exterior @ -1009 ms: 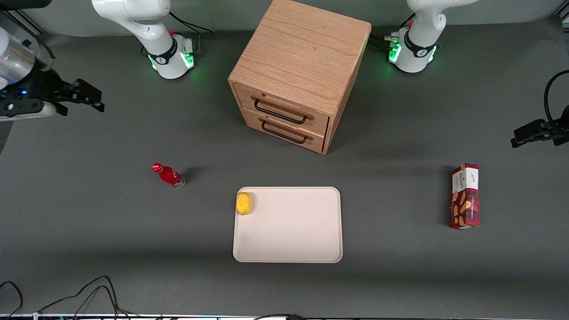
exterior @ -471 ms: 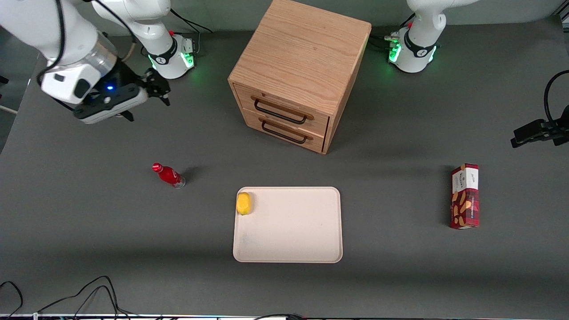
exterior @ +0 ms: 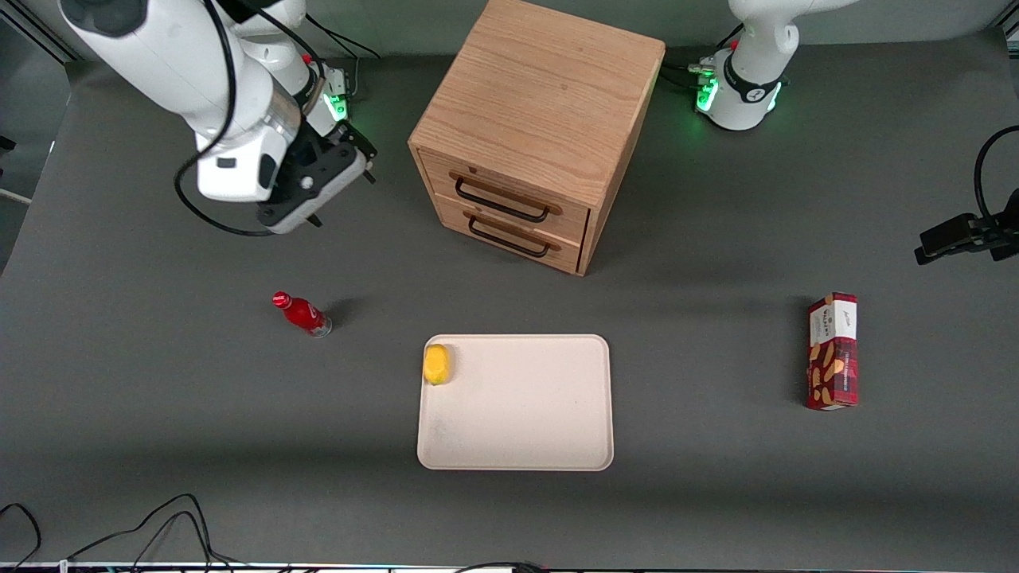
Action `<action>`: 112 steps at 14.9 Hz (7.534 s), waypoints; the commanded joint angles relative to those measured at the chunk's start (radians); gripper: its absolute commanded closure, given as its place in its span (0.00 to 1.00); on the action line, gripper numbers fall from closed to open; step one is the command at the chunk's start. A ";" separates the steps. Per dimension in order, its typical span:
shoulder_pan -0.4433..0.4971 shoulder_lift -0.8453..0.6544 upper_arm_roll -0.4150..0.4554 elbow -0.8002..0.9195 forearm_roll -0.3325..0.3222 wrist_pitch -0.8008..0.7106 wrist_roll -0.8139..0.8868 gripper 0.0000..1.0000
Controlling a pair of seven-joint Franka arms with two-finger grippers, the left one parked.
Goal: Open upper drawer
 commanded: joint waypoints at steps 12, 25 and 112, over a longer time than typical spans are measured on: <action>0.119 0.225 0.027 0.103 -0.042 0.080 -0.145 0.00; 0.237 0.343 0.026 0.103 -0.091 0.175 -0.095 0.00; 0.239 0.492 -0.094 0.115 -0.320 0.414 -0.037 0.00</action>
